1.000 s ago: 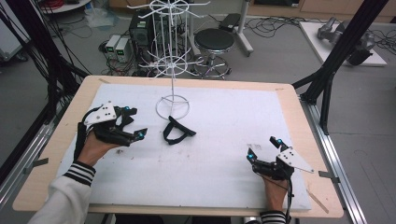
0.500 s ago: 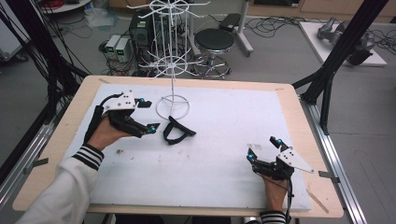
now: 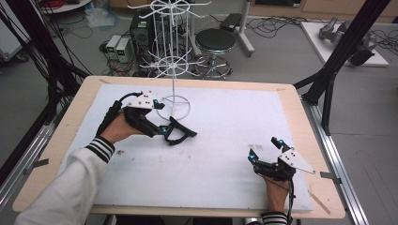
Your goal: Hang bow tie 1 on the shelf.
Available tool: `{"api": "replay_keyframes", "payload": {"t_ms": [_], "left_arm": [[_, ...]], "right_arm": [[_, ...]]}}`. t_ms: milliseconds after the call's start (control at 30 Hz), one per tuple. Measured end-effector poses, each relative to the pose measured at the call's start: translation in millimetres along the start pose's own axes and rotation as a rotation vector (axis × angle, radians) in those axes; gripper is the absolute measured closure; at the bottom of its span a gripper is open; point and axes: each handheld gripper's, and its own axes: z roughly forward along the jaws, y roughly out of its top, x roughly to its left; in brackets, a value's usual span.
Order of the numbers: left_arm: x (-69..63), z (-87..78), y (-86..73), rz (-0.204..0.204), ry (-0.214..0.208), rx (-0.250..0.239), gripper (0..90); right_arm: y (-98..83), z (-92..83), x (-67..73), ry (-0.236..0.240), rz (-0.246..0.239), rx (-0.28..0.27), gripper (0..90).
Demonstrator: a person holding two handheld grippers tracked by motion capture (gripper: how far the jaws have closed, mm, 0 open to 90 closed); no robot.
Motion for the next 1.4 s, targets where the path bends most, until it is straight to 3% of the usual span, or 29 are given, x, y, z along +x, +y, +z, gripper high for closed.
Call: {"api": "replay_keyframes", "payload": {"t_ms": [267, 567, 867, 1400], "left_arm": [[5.1, 9.8, 9.5, 0.020, -0.019, 0.037, 13.7], [3.8, 33.6, 21.3, 0.082, -0.058, 0.103, 14.3], [7.9, 54.3, 29.5, 0.109, -0.083, 0.163, 14.5], [14.6, 78.8, 22.3, 0.107, -0.097, 0.253, 16.9]], "right_arm": [[-0.1, -0.3, 0.6, 0.000, 0.005, 0.005, 3.9], [-0.1, -0.4, 0.6, 0.000, 0.004, 0.004, 3.8], [-0.1, -0.4, 0.5, 0.001, 0.001, 0.003, 3.9], [-0.1, -0.4, 0.4, 0.001, 0.001, -0.001, 3.9]]}}
